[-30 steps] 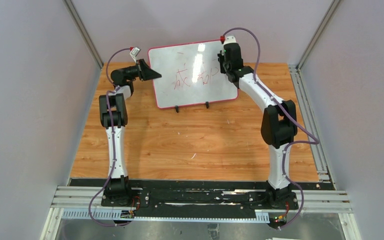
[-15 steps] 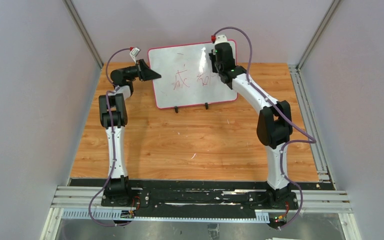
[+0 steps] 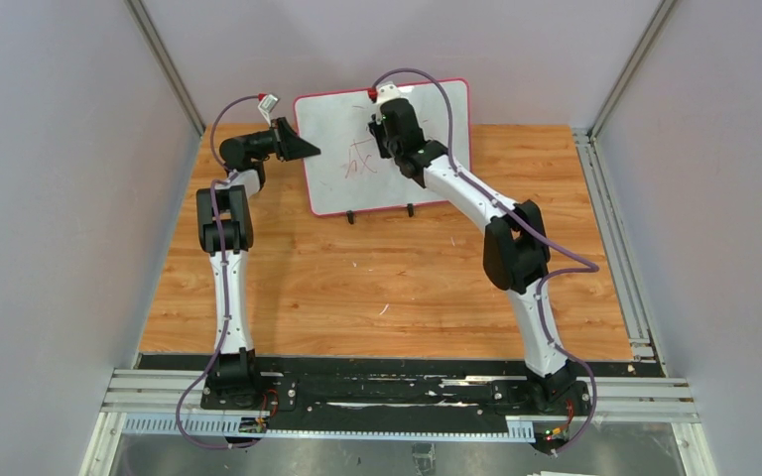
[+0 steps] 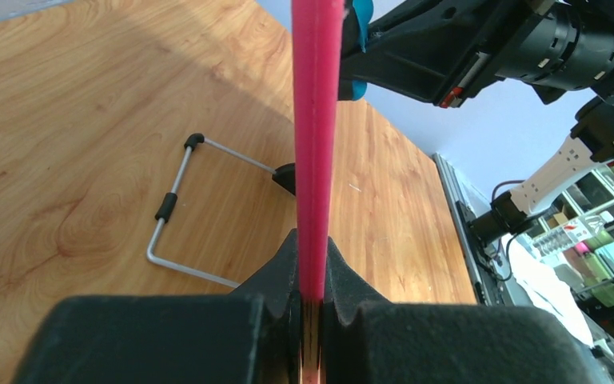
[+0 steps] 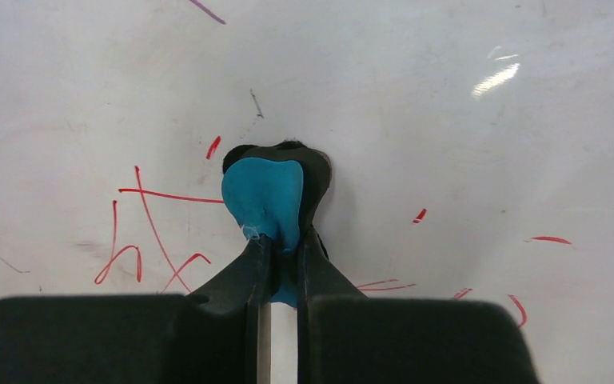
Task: Erase the whiteboard
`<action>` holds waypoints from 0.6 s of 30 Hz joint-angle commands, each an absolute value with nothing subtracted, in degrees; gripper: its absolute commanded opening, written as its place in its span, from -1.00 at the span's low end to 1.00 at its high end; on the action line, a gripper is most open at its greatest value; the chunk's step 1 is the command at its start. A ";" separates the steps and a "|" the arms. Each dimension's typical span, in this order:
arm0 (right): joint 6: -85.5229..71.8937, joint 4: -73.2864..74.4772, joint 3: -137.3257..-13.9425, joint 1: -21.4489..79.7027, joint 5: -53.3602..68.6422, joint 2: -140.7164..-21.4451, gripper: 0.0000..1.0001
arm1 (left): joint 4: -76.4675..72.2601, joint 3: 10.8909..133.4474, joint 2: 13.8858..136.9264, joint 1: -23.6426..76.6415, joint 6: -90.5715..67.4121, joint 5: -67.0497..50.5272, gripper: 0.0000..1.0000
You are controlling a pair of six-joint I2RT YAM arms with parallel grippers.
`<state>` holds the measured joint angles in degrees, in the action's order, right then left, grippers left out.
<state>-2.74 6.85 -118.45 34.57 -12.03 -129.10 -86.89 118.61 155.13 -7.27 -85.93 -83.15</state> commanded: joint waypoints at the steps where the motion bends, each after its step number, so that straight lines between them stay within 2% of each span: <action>1: -1.84 7.47 -119.72 30.20 -14.72 -129.48 -0.99 | -90.31 119.07 157.32 -8.38 -82.08 -85.30 -1.00; 18: -3.10 5.01 -111.83 19.25 -14.83 -121.09 -0.99 | -90.35 118.91 157.23 -8.38 -82.00 -85.25 -1.00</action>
